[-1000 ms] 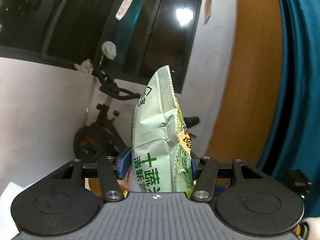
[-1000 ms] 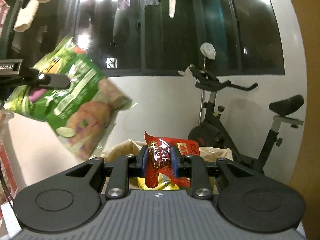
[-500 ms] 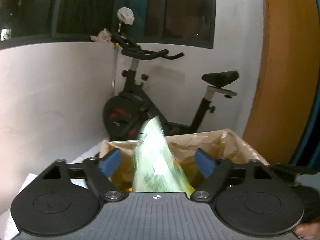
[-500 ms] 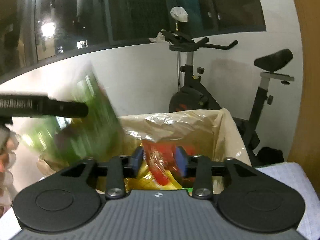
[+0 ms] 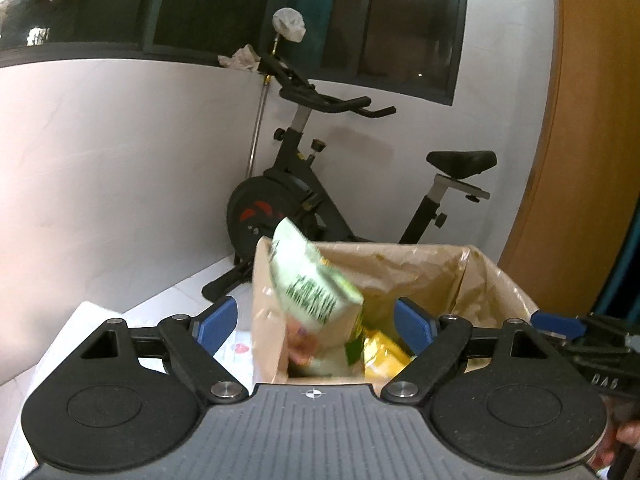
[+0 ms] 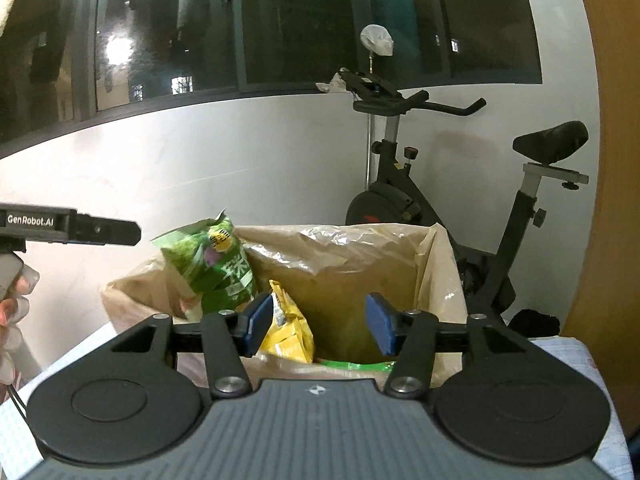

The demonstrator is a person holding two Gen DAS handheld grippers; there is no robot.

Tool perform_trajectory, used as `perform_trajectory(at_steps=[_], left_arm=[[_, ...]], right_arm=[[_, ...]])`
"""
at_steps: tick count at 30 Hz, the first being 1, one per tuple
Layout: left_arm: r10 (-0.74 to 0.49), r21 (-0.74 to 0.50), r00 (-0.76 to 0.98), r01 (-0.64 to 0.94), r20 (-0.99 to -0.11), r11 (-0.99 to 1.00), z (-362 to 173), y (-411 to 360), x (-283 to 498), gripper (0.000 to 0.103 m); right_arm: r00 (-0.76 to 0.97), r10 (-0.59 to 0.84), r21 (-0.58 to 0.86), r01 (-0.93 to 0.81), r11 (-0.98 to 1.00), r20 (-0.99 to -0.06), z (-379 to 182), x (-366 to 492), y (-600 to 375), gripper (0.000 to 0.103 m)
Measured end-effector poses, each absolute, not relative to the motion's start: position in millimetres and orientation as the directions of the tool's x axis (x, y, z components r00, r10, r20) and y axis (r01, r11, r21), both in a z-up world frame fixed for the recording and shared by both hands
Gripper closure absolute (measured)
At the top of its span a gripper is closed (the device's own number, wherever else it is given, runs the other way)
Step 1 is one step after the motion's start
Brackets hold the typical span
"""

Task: Organize snacks
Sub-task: 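Lower both tools back to the pile and grasp the orange bar with left tool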

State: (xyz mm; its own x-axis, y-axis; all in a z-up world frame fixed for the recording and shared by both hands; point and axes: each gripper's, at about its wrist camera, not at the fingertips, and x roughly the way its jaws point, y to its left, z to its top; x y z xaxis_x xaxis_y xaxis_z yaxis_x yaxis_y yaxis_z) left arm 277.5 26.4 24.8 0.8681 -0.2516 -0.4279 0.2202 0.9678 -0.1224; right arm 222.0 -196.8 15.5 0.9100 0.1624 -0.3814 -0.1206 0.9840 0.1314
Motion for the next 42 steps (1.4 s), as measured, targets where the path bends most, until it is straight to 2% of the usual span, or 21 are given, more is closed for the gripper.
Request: perform_trajectory(at_steps=[14,42], left_arm=[[-0.236,-0.133,0.854,0.196,-0.464,0.972,-4.8,42.7,223.9,0.016],[-0.212,-0.191,0.791,0.122,-0.574,0.974,-70.3,50.5,191.6,0.016]], right_arm=[[0.913,0.165,0.104,-0.135,0.985,-0.373,2.2,175.8,-197.1,0.048],[0.840,0.157,0.170,-0.078,0.982,-0.520,-81.8,149.9,-195.2,0.048]])
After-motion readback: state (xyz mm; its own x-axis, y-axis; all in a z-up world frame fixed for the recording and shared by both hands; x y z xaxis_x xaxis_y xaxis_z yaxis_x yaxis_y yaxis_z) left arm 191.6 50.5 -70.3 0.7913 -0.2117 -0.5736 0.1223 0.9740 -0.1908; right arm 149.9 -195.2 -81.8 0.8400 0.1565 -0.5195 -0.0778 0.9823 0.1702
